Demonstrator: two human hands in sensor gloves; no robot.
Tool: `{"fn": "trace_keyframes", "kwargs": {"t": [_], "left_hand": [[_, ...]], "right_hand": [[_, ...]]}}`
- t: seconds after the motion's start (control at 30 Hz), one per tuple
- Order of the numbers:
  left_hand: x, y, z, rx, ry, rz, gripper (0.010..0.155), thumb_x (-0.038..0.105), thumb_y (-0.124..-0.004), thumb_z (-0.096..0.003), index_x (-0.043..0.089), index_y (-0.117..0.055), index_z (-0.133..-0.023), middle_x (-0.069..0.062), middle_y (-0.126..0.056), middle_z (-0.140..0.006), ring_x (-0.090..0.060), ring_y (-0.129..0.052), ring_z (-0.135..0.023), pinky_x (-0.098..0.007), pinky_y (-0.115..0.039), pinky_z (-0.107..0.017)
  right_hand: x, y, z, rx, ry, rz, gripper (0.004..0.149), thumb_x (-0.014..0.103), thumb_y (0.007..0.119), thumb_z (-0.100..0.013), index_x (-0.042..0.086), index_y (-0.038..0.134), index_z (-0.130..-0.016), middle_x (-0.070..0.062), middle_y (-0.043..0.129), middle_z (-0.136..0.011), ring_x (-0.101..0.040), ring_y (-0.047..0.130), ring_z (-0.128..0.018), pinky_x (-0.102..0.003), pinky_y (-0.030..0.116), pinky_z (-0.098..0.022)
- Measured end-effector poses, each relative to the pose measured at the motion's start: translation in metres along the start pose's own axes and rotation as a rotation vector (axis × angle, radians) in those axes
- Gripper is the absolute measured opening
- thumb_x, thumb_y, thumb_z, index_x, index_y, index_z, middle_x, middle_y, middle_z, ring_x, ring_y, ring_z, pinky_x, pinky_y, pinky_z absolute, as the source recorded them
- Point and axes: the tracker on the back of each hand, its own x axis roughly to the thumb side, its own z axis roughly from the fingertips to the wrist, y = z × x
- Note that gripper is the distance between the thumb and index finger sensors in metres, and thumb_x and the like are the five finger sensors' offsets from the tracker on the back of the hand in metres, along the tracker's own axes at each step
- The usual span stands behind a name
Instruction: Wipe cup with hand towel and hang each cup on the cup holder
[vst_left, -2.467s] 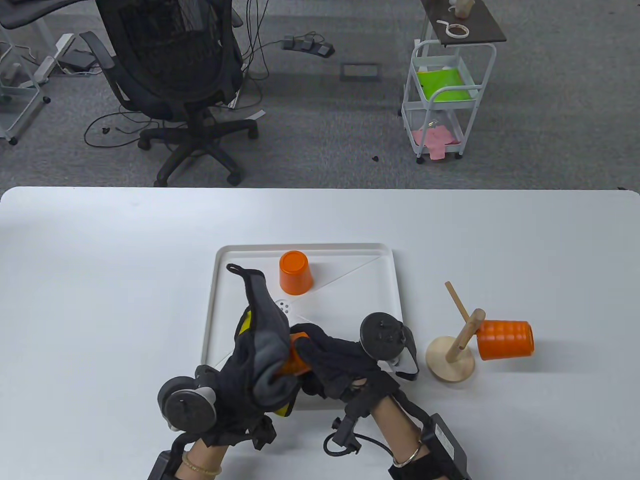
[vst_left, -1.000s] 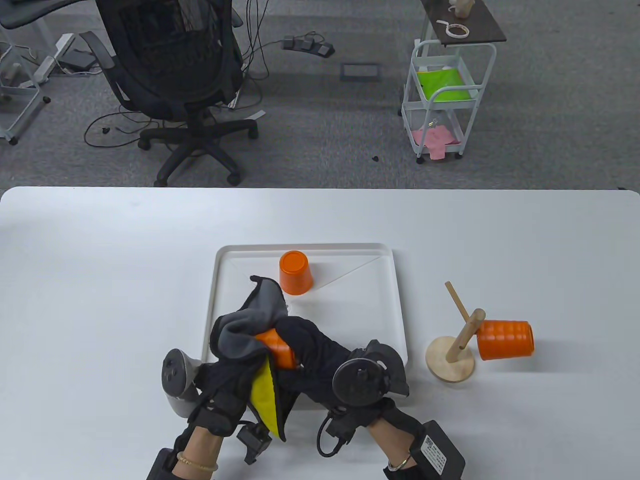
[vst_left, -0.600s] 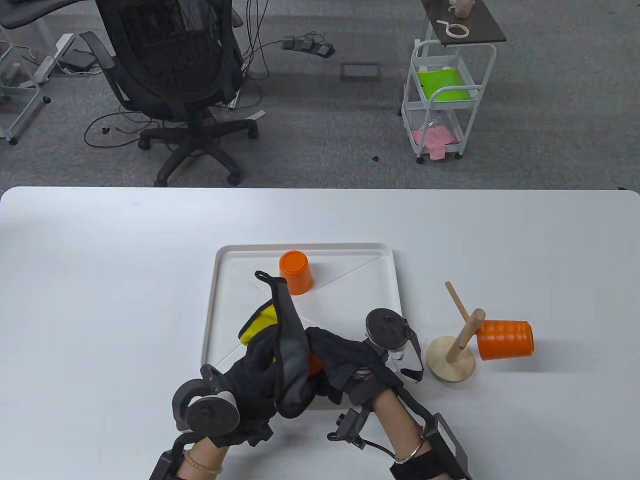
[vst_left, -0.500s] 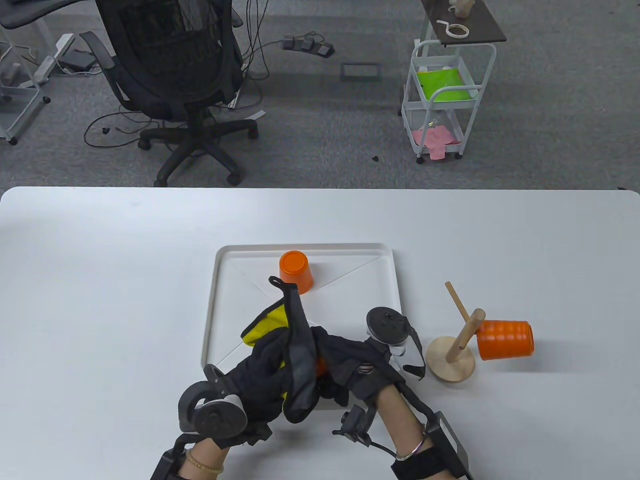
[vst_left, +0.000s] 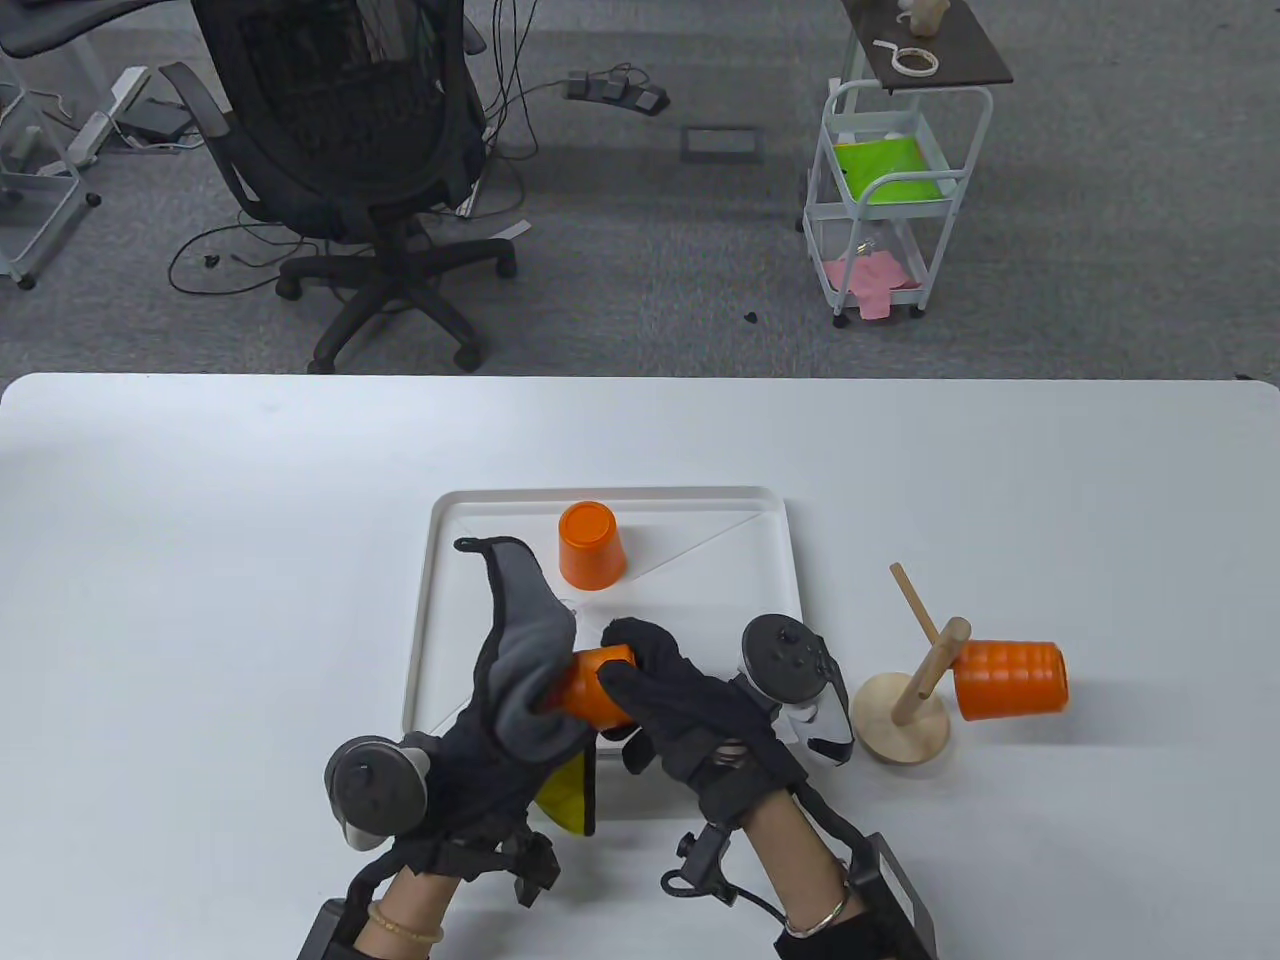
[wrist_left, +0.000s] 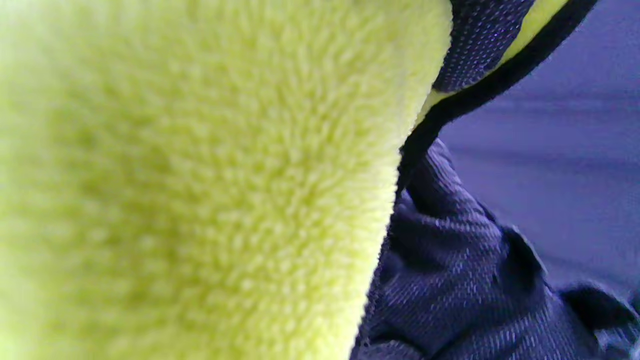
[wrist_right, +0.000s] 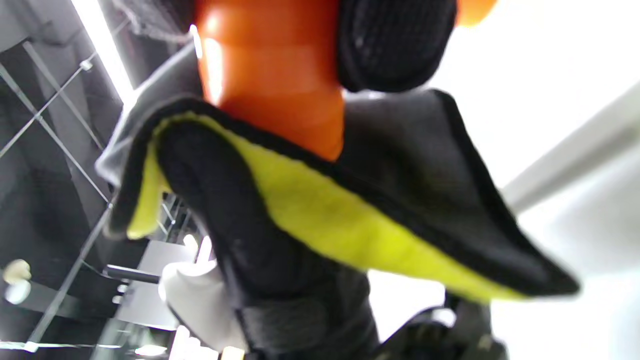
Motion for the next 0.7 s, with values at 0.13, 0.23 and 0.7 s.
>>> {"fn": "trace_keyframes", "kwargs": {"t": [0.13,0.23,0.7], "left_hand": [[-0.009,0.004,0.0,0.035,0.051,0.146,0.065,0.063,-0.061,-0.0635,0.044,-0.031,-0.118,-0.005,-0.038,-0.128,-0.041,-0.051,-0.111,-0.048,-0.077,-0.063],[-0.016,0.005,0.001,0.036,0.098,0.278,0.065,0.063,-0.06,-0.0646,0.042,-0.032,-0.119,-0.007,-0.04,-0.127,-0.042,-0.055,-0.109,-0.046,-0.079,-0.06],[-0.036,0.0,0.003,0.012,0.174,0.496,0.064,0.062,-0.057,-0.0664,0.037,-0.032,-0.12,-0.008,-0.044,-0.126,-0.041,-0.059,-0.107,-0.045,-0.08,-0.058]], "right_hand": [[0.038,-0.001,0.018,-0.182,-0.051,0.262,0.073,0.055,0.06,-0.064,0.016,0.028,-0.117,-0.03,0.044,-0.109,-0.042,0.074,-0.076,-0.035,0.081,-0.048],[0.07,-0.007,0.031,-0.297,-0.056,0.438,0.072,0.054,0.063,-0.063,0.018,0.034,-0.117,-0.03,0.047,-0.109,-0.043,0.076,-0.074,-0.036,0.082,-0.046],[0.138,-0.093,0.022,-0.586,0.453,1.122,0.067,0.054,0.071,-0.058,0.028,0.048,-0.115,-0.029,0.06,-0.107,-0.043,0.081,-0.07,-0.037,0.083,-0.042]]}}
